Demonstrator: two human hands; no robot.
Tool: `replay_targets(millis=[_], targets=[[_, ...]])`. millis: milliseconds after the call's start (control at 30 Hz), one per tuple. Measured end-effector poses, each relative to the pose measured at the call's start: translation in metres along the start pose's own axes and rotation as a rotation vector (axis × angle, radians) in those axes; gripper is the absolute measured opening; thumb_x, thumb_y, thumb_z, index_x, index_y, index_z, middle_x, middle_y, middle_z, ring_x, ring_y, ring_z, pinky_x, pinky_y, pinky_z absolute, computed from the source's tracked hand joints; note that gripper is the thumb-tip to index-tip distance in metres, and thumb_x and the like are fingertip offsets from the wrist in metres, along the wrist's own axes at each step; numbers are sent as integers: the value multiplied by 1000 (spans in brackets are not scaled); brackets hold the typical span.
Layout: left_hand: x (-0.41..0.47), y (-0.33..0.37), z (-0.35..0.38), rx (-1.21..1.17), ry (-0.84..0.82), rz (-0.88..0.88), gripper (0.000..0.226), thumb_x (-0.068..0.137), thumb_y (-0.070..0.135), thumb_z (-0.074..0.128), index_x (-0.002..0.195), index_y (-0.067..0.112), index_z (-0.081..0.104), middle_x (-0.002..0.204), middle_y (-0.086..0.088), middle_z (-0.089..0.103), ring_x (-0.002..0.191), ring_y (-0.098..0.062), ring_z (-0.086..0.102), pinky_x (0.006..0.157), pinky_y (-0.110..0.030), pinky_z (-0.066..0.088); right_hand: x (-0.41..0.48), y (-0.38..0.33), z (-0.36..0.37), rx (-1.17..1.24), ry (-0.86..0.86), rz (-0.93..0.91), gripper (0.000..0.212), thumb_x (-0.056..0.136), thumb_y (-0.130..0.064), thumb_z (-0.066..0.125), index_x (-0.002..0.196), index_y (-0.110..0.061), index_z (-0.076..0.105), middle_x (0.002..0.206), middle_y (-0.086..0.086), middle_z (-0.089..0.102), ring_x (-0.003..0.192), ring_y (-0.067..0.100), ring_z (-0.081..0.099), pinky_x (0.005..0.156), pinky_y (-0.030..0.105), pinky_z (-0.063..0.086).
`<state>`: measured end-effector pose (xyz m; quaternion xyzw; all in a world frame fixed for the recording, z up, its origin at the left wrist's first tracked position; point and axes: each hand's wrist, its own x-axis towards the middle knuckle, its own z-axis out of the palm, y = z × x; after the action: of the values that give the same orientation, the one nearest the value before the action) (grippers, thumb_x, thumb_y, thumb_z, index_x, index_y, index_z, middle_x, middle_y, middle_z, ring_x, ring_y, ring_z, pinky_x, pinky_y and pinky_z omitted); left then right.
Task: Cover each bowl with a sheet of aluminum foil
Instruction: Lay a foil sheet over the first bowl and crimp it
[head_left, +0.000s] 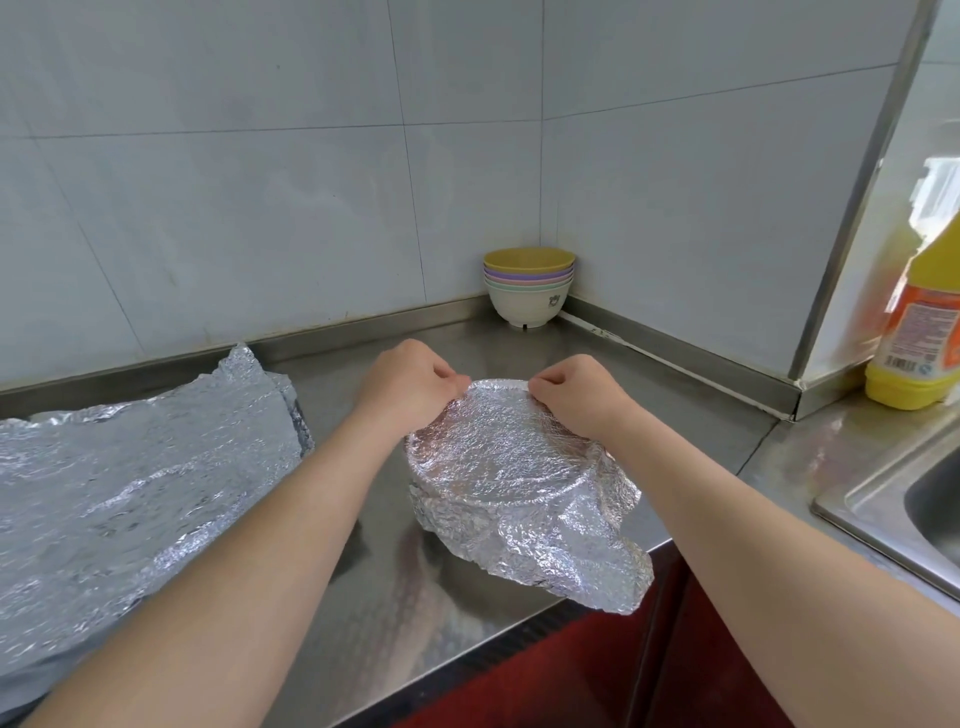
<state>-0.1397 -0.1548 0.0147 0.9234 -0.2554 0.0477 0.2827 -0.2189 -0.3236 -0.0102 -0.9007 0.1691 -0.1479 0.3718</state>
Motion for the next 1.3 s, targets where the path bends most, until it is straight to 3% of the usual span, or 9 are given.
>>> replay_targets(millis=[133, 267, 400, 500, 600, 700, 867, 1133, 1300], targets=[[4, -3, 7, -62, 0, 6, 11, 82, 31, 73, 77, 23, 79, 72, 6, 73, 70, -13, 67, 67, -27, 53, 3, -1, 0, -28, -33, -57, 43, 96, -13, 51, 57, -15, 33, 55, 2, 27, 49, 13, 22, 50, 25, 23], [-2, -6, 5, -38, 5, 17, 12, 83, 25, 71, 74, 19, 77, 64, 1, 71, 51, -10, 59, 61, -25, 51, -1, -4, -4, 76, -92, -13, 24, 97, -26, 54, 87, -10, 69, 65, 4, 47, 45, 5, 34, 48, 16, 32], [-16, -19, -8, 53, 13, -12, 12, 86, 24, 65, 78, 23, 74, 74, 6, 73, 69, -13, 66, 72, -28, 53, -23, 14, -23, 520, -152, 149, 47, 94, -50, 52, 135, -26, 52, 123, -7, 62, 102, 11, 62, 100, 38, 46], [-35, -16, -17, 80, 122, 52, 20, 90, 27, 61, 107, 28, 70, 107, 10, 68, 101, -14, 62, 90, -31, 48, -46, 43, -28, 711, -162, 131, 42, 96, -41, 53, 137, -35, 49, 135, -10, 54, 121, 13, 54, 106, 44, 42], [-69, 11, -9, -64, 121, 240, 17, 91, 32, 59, 101, 32, 72, 101, 15, 69, 94, -9, 63, 87, -31, 50, -62, 60, -18, 759, -226, 76, 39, 92, -28, 63, 129, -39, 57, 136, -13, 55, 128, 14, 50, 106, 44, 42], [-97, 32, 17, 47, 25, 474, 31, 92, 44, 49, 107, 28, 70, 108, 12, 68, 103, -13, 60, 87, -35, 49, -74, 56, -15, 753, -263, 4, 56, 84, -7, 62, 135, -28, 52, 138, -13, 53, 130, 6, 46, 104, 29, 39], [-103, 35, 42, 163, 128, 567, 43, 88, 50, 33, 93, 25, 67, 94, 11, 65, 91, -14, 56, 70, -37, 51, -89, 44, -19, 703, -379, -167, 59, 78, 7, 52, 131, -18, 54, 124, 3, 65, 108, 18, 64, 88, 30, 51], [-104, 36, 53, 100, 328, 619, 35, 85, 40, 46, 80, 17, 72, 76, 6, 57, 74, -17, 55, 59, -29, 47, -94, 34, 23, 335, 124, -153, 40, 80, -8, 45, 108, -28, 66, 87, -6, 71, 85, 19, 65, 80, 38, 54], [-103, 39, 56, 53, 327, 647, 33, 89, 34, 48, 73, 14, 69, 68, 4, 53, 66, -18, 51, 60, -28, 42, -105, 19, 32, 914, 199, 1, 36, 85, 2, 39, 94, -12, 72, 77, 2, 69, 72, 13, 61, 66, 29, 49]])
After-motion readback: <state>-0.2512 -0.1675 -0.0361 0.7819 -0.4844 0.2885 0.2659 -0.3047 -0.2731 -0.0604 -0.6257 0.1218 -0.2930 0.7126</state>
